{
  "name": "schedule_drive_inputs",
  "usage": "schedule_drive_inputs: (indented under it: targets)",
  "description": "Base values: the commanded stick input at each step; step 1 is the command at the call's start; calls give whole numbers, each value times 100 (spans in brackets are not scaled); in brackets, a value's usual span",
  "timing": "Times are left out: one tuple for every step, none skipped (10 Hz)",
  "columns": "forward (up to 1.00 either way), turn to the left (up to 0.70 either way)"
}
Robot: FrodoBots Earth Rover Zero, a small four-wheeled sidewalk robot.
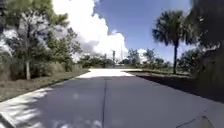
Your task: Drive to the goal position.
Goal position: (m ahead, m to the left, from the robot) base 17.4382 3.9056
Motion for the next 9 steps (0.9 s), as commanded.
schedule_drive_inputs:
  targets:
    - [70, 0]
    - [70, 0]
    - [70, 0]
    - [70, 0]
    - [70, 0]
    - [70, 0]
    - [70, 0]
    - [70, 0]
    - [70, 0]
